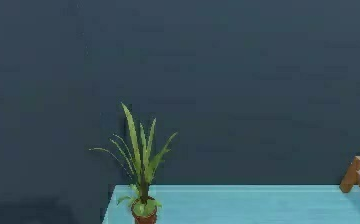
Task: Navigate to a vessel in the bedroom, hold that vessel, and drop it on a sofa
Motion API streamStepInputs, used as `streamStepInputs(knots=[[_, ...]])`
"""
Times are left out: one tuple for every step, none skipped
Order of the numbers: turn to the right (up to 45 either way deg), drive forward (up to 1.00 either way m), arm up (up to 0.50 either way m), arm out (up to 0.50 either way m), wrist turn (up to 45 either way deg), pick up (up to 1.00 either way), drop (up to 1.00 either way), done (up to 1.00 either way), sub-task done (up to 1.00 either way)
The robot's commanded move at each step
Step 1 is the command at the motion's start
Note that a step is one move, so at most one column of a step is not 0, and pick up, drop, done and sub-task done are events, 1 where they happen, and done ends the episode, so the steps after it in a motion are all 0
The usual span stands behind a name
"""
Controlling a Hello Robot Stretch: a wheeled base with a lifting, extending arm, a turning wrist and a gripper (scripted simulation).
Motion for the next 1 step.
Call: streamStepInputs(knots=[[45.0,0.00,0.00,0.00,0.0,0.00,0.00,0.00,0.00]])
